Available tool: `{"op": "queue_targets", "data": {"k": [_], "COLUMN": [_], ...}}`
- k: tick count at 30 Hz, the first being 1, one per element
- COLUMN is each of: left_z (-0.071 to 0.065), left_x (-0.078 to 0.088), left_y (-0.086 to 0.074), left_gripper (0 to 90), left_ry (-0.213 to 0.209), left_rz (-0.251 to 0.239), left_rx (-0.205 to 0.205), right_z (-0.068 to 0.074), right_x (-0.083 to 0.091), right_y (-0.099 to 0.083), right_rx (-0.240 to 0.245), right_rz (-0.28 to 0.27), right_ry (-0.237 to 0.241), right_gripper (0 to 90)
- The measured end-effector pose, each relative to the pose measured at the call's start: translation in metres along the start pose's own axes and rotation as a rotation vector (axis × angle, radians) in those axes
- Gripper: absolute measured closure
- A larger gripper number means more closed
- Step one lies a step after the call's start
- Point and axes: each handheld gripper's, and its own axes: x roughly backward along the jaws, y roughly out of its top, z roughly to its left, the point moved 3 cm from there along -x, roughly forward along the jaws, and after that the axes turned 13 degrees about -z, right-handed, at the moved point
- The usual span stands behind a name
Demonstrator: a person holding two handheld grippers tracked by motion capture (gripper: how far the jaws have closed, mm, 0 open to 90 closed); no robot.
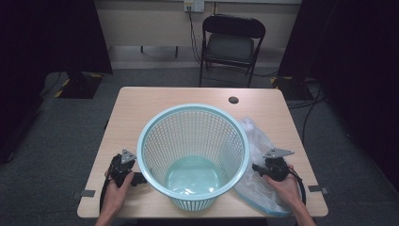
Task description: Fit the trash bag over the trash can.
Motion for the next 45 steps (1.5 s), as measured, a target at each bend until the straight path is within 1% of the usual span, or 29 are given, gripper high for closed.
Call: {"op": "queue_targets", "data": {"k": [1, 2, 3, 4, 9, 11, 15, 17, 18, 19, 20, 21, 22, 24, 25, 26, 31, 35, 37, 40, 43, 45], "left_z": [0.000, 0.000, 0.000, 0.000, 0.000, 0.000, 0.000, 0.000, 0.000, 0.000, 0.000, 0.000, 0.000, 0.000, 0.000, -0.001, -0.001, -0.002, -0.002, -0.003, -0.003, -0.004], "left_x": [0.000, 0.000, 0.000, 0.000, 0.000, 0.000, 0.000, 0.000, 0.000, 0.000, 0.000, 0.000, 0.000, 0.000, 0.000, -0.001, -0.002, -0.002, -0.003, -0.004, -0.004, -0.004], "left_y": [0.000, 0.000, 0.000, 0.000, 0.000, 0.000, 0.000, 0.000, 0.000, 0.000, 0.000, 0.000, 0.000, 0.000, 0.000, 0.000, 0.000, 0.000, 0.001, 0.001, 0.001, 0.001], "left_gripper": [6.6, 6.6, 6.4, 5.9, 5.6, 5.6, 5.6, 5.6, 5.6, 5.6, 5.6, 5.6, 5.6, 5.4, 4.9, 4.4, 2.1, 1.7, 1.2, 0.0, 0.0, 0.0], "left_ry": [0.000, 0.000, 0.000, -0.002, -0.005, -0.005, -0.005, -0.005, -0.005, -0.005, -0.005, -0.005, -0.005, -0.009, -0.009, -0.007, -0.010, -0.010, -0.008, -0.010, -0.008, -0.007], "left_rz": [0.000, -0.001, -0.001, 0.004, 0.006, 0.006, 0.005, 0.006, 0.006, 0.005, 0.006, 0.006, 0.006, 0.009, 0.009, 0.009, 0.015, 0.015, 0.016, 0.023, 0.021, 0.021], "left_rx": [0.000, 0.002, 0.002, -0.004, -0.007, -0.006, -0.005, -0.006, -0.006, -0.005, -0.006, -0.006, -0.006, -0.007, -0.007, -0.007, -0.009, -0.009, -0.008, -0.003, 0.000, 0.000], "right_z": [0.000, 0.001, 0.001, 0.001, 0.002, 0.002, 0.002, 0.001, 0.001, 0.000, 0.000, 0.000, -0.001, -0.002, -0.002, -0.002, -0.004, -0.004, -0.002, -0.002, -0.003, -0.004], "right_x": [0.001, 0.006, 0.006, 0.011, 0.030, 0.038, 0.050, 0.055, 0.055, 0.059, 0.062, 0.062, 0.067, 0.072, 0.072, 0.077, 0.088, 0.093, 0.095, 0.097, 0.102, 0.105], "right_y": [0.001, 0.003, 0.003, 0.006, 0.012, 0.015, 0.020, 0.022, 0.022, 0.026, 0.027, 0.027, 0.032, 0.036, 0.036, 0.040, 0.048, 0.053, 0.056, 0.059, 0.064, 0.066], "right_rx": [0.000, -0.010, -0.010, -0.007, -0.021, -0.023, -0.028, -0.033, -0.033, -0.038, -0.039, -0.039, -0.050, -0.052, -0.052, -0.067, -0.111, -0.116, -0.117, -0.130, -0.137, -0.143], "right_rz": [-0.009, -0.041, -0.041, -0.068, -0.146, -0.184, -0.246, -0.277, -0.277, -0.302, -0.316, -0.316, -0.345, -0.365, -0.365, -0.386, -0.433, -0.446, -0.458, -0.476, -0.498, -0.512], "right_ry": [0.005, 0.024, 0.024, 0.031, 0.045, 0.070, 0.079, 0.076, 0.076, 0.076, 0.071, 0.071, 0.075, 0.074, 0.074, 0.073, 0.075, 0.070, 0.044, 0.034, 0.030, 0.036], "right_gripper": [80.2, 80.8, 80.8, 81.4, 81.8, 81.8, 81.8, 81.8, 81.8, 81.8, 81.8, 81.8, 81.9, 81.9, 81.9, 82.0, 82.4, 82.6, 82.6, 82.6, 82.7, 82.7]}}
